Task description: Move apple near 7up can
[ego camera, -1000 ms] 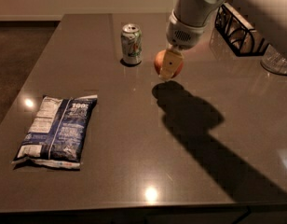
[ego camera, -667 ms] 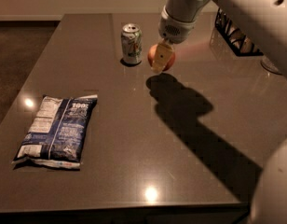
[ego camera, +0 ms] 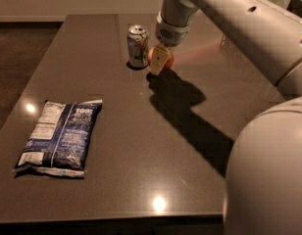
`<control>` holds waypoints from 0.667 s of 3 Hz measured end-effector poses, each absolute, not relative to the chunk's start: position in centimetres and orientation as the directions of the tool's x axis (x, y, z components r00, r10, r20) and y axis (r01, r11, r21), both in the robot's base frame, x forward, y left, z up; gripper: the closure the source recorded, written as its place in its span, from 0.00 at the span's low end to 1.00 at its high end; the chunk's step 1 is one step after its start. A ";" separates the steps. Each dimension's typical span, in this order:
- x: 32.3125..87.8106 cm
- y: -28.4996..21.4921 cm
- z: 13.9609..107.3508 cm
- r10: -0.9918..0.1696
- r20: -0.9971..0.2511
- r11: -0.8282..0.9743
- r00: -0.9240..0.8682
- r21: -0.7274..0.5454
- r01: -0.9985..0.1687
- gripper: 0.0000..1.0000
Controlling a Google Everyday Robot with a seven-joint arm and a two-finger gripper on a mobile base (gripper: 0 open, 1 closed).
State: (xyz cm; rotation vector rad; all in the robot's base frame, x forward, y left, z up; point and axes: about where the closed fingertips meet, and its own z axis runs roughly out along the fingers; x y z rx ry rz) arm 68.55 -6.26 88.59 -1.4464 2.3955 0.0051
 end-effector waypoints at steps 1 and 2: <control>69.7 -5.8 87.3 -0.852 -0.280 0.499 -0.443 -0.174 -0.849 0.82; 70.4 -5.7 86.5 -0.845 -0.282 0.511 -0.454 -0.176 -0.841 0.59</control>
Offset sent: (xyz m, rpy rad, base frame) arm 0.0254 0.0041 -0.0239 -0.0070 -0.0107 -0.0579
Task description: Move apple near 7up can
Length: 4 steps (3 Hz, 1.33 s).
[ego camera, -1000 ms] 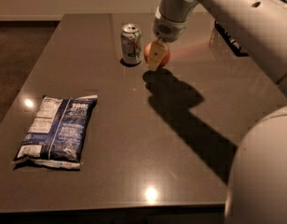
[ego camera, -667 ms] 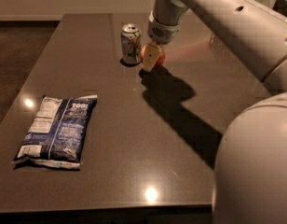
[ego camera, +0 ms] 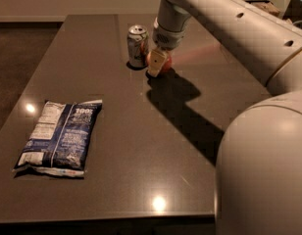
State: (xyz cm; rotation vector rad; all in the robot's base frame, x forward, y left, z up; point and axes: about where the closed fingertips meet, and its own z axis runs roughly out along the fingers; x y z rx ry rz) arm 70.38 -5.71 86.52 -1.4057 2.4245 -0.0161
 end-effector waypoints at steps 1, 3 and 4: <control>70.4 -5.6 86.3 -0.846 -0.280 0.510 -0.454 -0.174 -0.842 0.36; 70.5 -5.4 85.8 -0.847 -0.277 0.507 -0.453 -0.170 -0.845 0.00; 70.5 -5.4 85.8 -0.848 -0.277 0.507 -0.453 -0.170 -0.845 0.00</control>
Offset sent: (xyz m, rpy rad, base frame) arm 0.0005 0.0009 -0.0024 -0.0005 0.0025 0.0011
